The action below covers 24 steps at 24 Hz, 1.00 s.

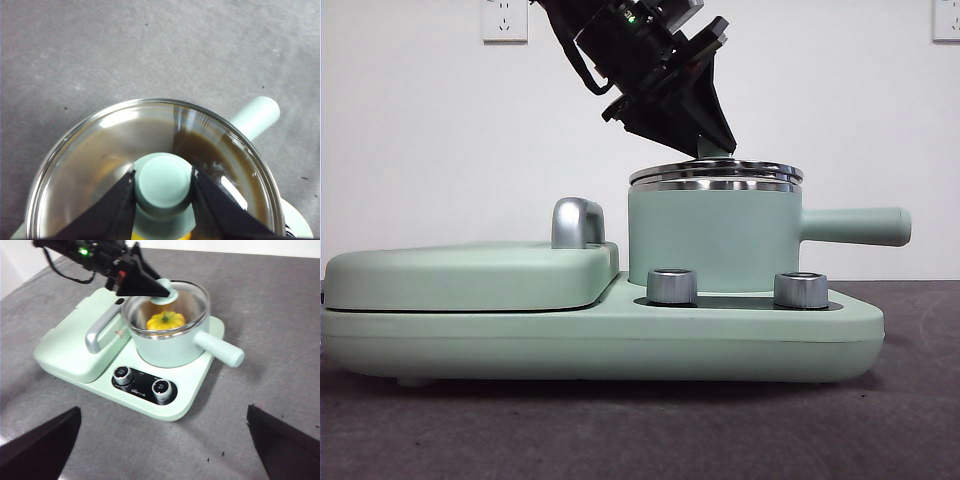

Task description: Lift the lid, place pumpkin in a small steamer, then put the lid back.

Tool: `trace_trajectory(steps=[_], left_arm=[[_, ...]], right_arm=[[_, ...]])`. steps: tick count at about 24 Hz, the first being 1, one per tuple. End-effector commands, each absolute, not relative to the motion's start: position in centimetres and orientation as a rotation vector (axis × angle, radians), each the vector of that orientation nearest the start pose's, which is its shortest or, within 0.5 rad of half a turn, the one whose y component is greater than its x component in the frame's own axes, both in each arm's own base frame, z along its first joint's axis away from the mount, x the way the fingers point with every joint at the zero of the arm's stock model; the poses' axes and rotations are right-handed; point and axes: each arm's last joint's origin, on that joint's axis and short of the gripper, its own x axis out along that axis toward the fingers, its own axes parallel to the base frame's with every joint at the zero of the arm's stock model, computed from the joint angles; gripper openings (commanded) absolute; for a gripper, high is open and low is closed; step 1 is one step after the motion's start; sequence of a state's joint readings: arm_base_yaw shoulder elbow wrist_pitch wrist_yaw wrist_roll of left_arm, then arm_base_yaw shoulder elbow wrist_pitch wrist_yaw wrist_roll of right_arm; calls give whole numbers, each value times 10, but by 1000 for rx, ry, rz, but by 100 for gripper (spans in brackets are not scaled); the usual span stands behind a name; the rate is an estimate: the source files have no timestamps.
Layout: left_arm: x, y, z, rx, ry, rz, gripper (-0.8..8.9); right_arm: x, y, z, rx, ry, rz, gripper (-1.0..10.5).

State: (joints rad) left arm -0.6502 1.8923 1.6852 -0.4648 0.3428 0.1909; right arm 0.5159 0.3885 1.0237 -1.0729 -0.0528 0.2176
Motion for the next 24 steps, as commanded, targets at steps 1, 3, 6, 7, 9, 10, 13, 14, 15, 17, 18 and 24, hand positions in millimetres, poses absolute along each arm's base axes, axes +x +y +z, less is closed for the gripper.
trace_trajectory(steps=[1,3,6,7,9,10,13,14,15,17,18,24], left_arm=[[339,-274,308,279,547,-1036,18],[339,-274,307,286,544,-1038,18],[340,-275,304,300,546,-1043,18],[340,-276,303,309,547,-1047,18],[340,-276,301,330,548,-1054,18],[339,-277,299,337,556,-1058,18],[339,-277,293,359,589,-1065,18],[340,-277,290,361,599,-1065,19],[340,-277,289,363,609,-1066,19],[339,-276,288,379,620,-1071,19],[338,-276,288,380,624,-1072,20],[338,-274,301,336,612,-1053,377]], right_arm=[[20,13,359,119,480,511,527],[20,13,359,119,480,511,527],[20,13,359,122,481,511,527],[20,13,359,123,481,511,527],[20,13,359,126,482,511,527],[20,13,359,126,482,511,527],[20,13,359,126,482,511,527],[20,13,359,126,482,510,527],[20,13,359,126,482,511,527],[20,13,359,127,483,511,527],[20,13,359,127,483,511,527],[20,13,359,126,483,511,527]])
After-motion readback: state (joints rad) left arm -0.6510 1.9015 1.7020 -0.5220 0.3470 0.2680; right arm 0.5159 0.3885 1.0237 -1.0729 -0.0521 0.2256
